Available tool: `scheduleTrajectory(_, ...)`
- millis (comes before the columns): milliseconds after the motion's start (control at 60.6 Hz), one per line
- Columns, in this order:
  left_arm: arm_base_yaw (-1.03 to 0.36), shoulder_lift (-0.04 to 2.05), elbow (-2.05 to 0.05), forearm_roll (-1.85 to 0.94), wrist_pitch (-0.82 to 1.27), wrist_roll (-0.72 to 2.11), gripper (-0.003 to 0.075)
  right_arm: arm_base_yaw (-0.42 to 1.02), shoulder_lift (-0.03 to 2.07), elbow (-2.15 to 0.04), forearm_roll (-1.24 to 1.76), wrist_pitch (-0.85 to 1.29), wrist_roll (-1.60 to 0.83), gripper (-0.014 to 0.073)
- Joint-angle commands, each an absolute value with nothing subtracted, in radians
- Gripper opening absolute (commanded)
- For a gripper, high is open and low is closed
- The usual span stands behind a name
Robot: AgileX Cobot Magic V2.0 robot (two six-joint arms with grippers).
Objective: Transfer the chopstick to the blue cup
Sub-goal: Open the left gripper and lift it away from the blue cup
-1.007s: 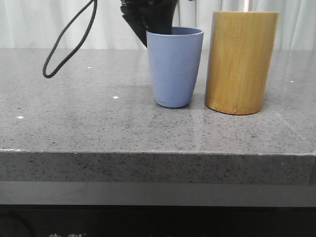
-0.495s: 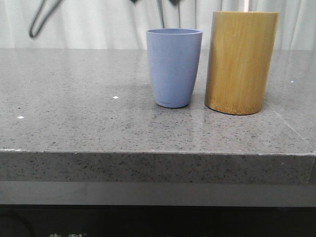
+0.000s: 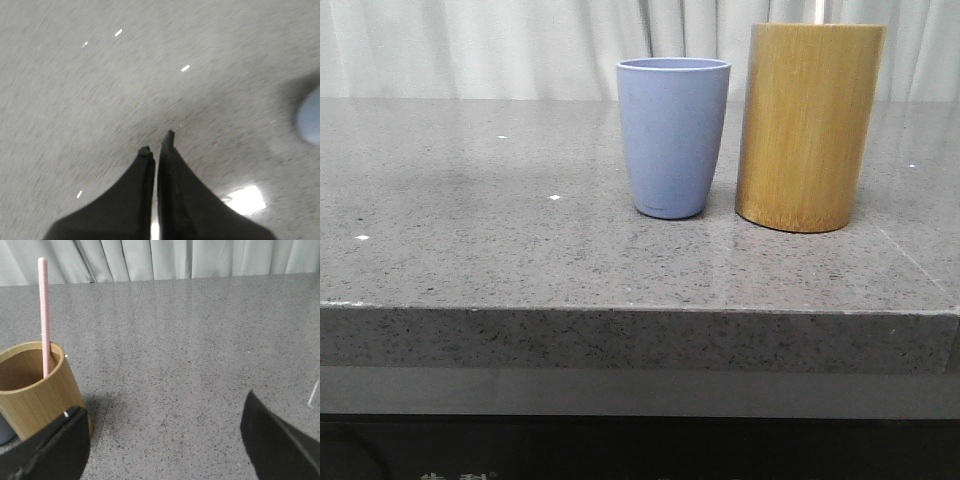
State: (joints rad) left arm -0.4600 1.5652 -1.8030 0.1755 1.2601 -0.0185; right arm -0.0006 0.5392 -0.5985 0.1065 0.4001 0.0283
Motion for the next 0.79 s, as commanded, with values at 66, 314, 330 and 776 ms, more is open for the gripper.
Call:
scheduleTrajectory(66,-0.355,1.403,-1.668,0.151,1.210,-0.053,-0.0019,-0.004,0.545,-0.633,0.111,0.331,0.025,0.0624)
scheduleTrajectory(314,-0.208,1.142,-1.328,0.099,0.966,-0.055,-0.0019,-0.004,0.545,-0.633,0.111,0.331,0.025,0.0624)
scheduleTrajectory(330,-0.201,1.125,-1.296,0.099,0.950,-0.058,-0.0019,-0.004,0.545,-0.633,0.111,0.331,0.025,0.0624)
scheduleTrajectory(776,-0.151,0.435,-0.687,0.020,0.543,-0.101,-0.0019,-0.004,0.546,-0.633,0.111,0.326,0.025,0.0624)
